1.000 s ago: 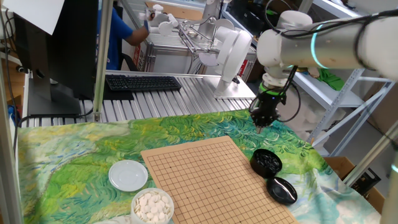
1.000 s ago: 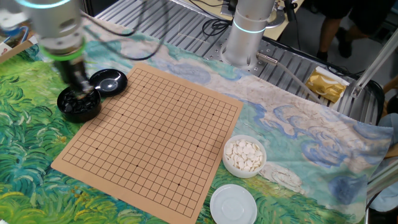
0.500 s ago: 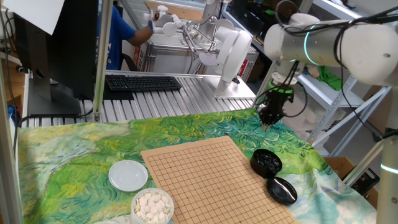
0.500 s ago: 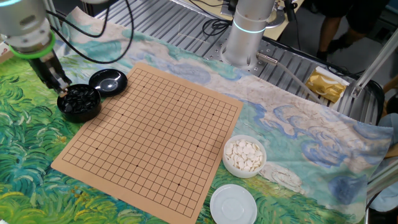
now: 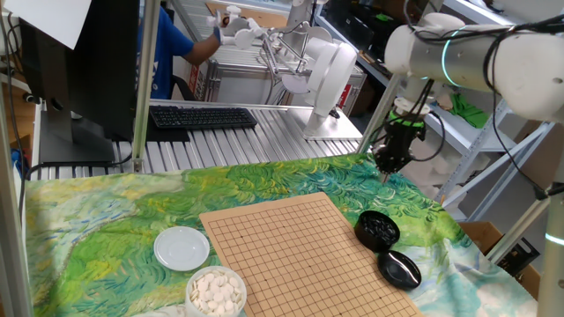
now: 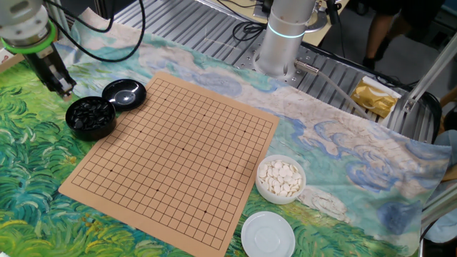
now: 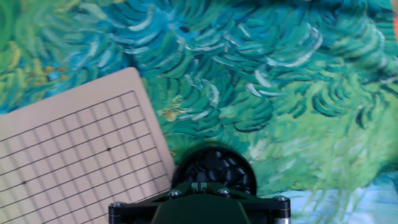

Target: Play the first move as black on the 3-4 point in the upper right corner of the Go board

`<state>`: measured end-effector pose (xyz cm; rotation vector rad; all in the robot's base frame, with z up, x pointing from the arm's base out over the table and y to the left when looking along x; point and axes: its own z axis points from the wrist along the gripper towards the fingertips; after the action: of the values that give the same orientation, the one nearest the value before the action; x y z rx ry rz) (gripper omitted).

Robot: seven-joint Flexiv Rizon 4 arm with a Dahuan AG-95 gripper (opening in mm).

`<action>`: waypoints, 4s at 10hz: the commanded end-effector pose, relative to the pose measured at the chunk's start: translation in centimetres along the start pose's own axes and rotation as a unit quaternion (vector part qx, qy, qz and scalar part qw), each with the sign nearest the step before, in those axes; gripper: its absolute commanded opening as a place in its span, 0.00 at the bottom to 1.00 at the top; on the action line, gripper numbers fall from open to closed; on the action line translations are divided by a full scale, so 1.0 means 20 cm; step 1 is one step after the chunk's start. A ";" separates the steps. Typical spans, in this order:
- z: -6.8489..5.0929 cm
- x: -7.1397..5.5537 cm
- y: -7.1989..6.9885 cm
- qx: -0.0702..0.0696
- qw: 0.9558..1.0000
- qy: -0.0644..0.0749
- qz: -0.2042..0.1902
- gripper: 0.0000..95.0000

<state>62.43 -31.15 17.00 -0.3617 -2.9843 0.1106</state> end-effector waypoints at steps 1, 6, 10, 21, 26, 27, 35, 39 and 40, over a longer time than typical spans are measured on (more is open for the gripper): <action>0.04 0.02 -0.01 -0.015 1.000 -0.014 -0.011 0.00; 0.11 0.10 0.03 -0.016 1.000 -0.012 -0.012 0.00; 0.15 0.14 -0.02 -0.020 1.000 -0.018 -0.016 0.00; 0.29 0.33 -0.08 -0.042 0.997 -0.058 -0.007 0.00; 0.36 0.32 -0.10 -0.049 0.996 -0.075 0.000 0.20; 0.39 0.31 -0.10 -0.052 0.996 -0.075 -0.001 0.20; 0.49 0.30 -0.08 -0.054 0.996 -0.073 -0.002 0.20; 0.53 0.29 -0.08 -0.059 0.996 -0.072 -0.002 0.00; 0.54 0.29 -0.07 -0.060 0.996 -0.072 -0.003 0.00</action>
<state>54.95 -31.78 7.03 -0.3761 -3.1453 -0.0447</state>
